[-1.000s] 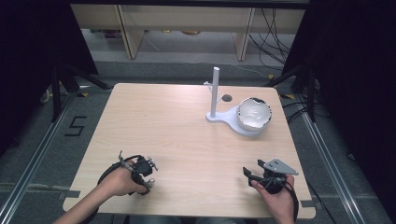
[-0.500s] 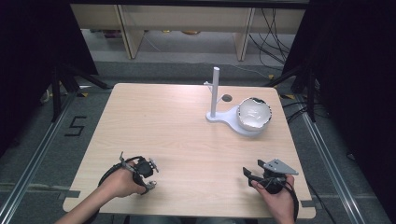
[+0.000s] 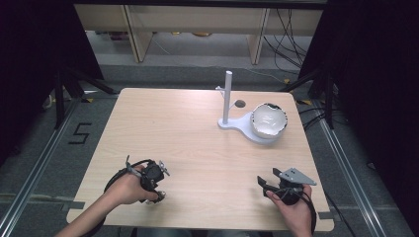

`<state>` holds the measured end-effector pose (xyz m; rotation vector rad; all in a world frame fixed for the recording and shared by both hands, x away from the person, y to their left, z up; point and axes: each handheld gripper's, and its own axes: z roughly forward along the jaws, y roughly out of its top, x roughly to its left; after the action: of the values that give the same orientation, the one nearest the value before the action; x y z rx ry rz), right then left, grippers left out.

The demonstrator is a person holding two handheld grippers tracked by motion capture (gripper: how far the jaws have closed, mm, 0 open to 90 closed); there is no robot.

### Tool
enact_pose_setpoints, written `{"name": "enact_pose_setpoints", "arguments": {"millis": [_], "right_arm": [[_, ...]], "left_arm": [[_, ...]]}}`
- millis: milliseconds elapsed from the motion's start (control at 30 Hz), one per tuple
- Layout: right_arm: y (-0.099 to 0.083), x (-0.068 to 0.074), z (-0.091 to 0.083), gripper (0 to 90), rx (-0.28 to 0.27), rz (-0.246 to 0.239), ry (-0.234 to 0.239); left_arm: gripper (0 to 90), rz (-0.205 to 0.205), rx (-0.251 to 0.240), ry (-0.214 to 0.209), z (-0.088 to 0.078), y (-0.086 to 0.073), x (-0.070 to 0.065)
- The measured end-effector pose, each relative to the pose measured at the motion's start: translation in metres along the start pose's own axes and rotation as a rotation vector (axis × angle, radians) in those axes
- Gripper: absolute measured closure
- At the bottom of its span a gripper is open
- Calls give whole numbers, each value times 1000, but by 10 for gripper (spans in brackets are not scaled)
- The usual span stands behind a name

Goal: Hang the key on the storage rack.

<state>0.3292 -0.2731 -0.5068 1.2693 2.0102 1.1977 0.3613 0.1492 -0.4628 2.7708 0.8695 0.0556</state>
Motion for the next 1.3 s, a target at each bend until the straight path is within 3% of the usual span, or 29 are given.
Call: {"name": "enact_pose_setpoints", "arguments": {"millis": [33,67,100,167,300,333,433,600,1000,1200,1300], "right_arm": [[0,0,0,315,0,0,0],[0,5,-2,314,33,66,-1],[-1,1,1,314,8,18,17],[0,2,0,315,22,10,10],[0,6,-2,316,25,49,0],[0,1,0,316,-2,14,19],[0,1,-1,317,0,8,5],[1,1,-1,325,-35,25,20],[1,3,-1,339,-11,6,20],[1,3,-1,341,-7,4,14],[1,4,-2,340,6,26,8]], "left_arm": [[492,0,0,0,0,0,0],[492,1,0,1,0,1,0],[493,4,1,2,0,2,-1],[498,14,2,3,0,5,-1],[505,24,-4,5,0,8,-1],[510,25,-2,3,1,9,0],[517,28,-2,1,2,10,1],[525,17,-24,2,1,14,1],[609,13,-80,-8,-4,22,5],[653,8,-49,-23,3,23,3],[672,10,-23,-28,5,22,3]]}}
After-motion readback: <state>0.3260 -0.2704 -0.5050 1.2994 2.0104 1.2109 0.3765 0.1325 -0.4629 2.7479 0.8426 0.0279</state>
